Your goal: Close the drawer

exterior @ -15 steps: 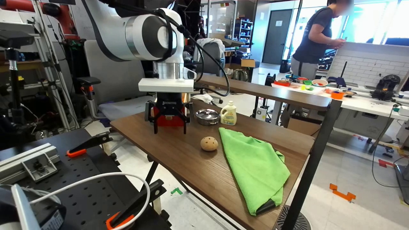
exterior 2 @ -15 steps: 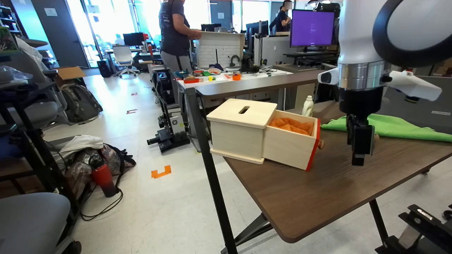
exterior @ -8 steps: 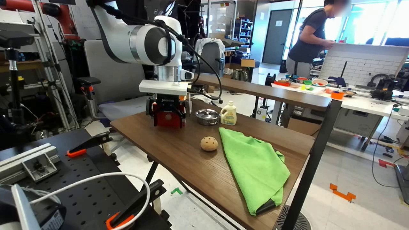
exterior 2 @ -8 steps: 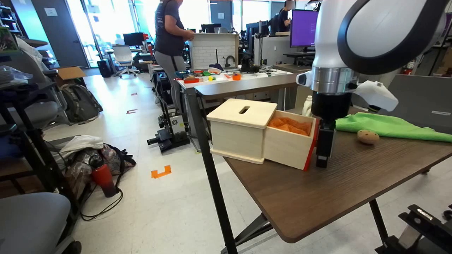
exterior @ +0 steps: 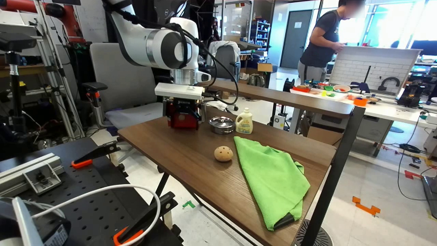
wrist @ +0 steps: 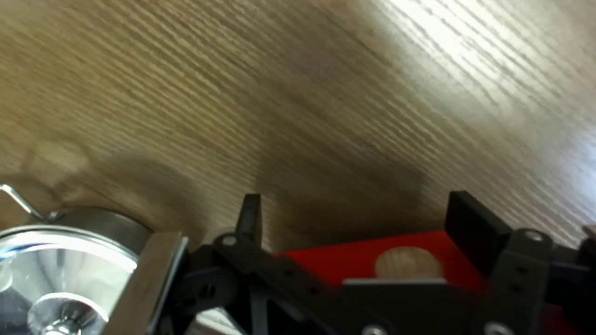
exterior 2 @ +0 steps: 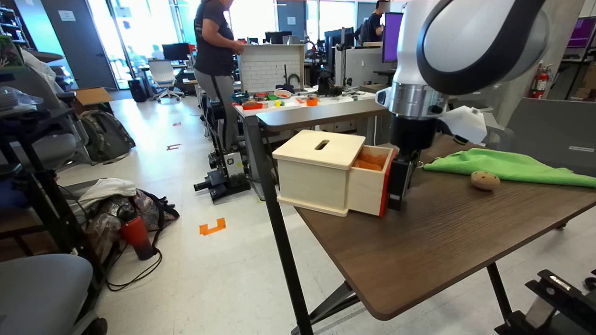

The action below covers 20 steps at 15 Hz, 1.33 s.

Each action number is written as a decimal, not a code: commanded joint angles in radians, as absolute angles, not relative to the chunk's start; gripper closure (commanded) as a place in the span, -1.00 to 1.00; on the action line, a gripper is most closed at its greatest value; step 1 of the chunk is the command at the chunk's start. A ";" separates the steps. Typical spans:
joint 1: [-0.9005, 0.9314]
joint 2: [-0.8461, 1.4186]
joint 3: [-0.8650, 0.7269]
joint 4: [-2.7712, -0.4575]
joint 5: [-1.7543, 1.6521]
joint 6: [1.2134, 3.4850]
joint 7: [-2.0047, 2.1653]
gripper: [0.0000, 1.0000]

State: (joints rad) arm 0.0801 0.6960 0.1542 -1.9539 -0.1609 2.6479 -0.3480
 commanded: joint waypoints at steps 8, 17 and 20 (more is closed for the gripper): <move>0.080 0.783 0.208 -1.807 -0.108 2.681 -0.322 -1.00; 0.070 0.809 0.241 -1.784 -0.101 2.714 -0.331 -1.00; 0.076 0.759 0.221 -1.857 -0.122 2.707 -0.326 -1.00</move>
